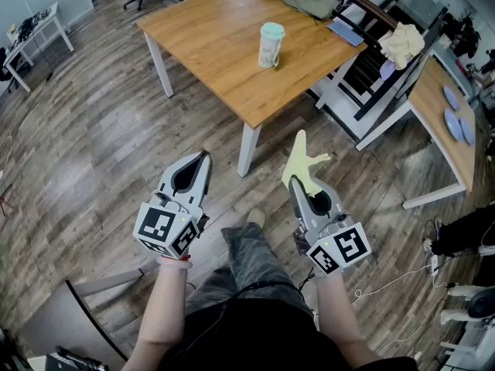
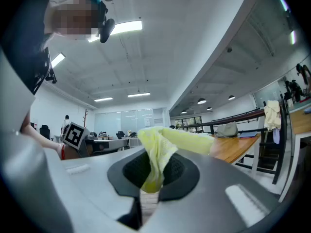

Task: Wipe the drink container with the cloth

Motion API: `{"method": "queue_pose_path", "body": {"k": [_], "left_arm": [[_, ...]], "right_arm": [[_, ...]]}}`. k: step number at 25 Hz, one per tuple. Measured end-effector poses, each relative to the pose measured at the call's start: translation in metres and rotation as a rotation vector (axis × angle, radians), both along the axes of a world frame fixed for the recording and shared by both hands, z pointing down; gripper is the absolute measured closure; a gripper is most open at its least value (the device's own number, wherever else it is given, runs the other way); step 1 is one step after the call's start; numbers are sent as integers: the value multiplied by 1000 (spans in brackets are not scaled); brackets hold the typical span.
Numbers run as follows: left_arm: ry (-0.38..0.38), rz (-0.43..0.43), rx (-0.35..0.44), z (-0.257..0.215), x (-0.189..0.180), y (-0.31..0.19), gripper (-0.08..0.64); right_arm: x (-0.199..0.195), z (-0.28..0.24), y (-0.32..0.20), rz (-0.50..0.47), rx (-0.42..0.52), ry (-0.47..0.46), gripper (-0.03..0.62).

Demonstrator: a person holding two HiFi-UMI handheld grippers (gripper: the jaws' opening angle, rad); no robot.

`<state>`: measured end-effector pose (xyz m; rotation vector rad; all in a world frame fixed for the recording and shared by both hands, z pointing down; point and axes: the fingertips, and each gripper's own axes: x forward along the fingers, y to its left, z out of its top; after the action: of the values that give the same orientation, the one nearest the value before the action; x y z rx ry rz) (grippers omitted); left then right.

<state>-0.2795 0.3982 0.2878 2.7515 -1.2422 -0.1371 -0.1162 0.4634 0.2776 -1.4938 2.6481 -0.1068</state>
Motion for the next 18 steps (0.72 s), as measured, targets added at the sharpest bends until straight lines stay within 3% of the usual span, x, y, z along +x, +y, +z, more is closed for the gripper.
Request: {"method": "queue_pose_path", "body": {"k": [9, 18], "left_arm": [[14, 8, -62, 9, 10, -72, 565], [-13, -11, -100, 24, 60, -166, 565]], "right_arm": [[2, -3, -84, -7, -28, 2, 571], [38, 11, -178, -67, -81, 1, 570]]}}
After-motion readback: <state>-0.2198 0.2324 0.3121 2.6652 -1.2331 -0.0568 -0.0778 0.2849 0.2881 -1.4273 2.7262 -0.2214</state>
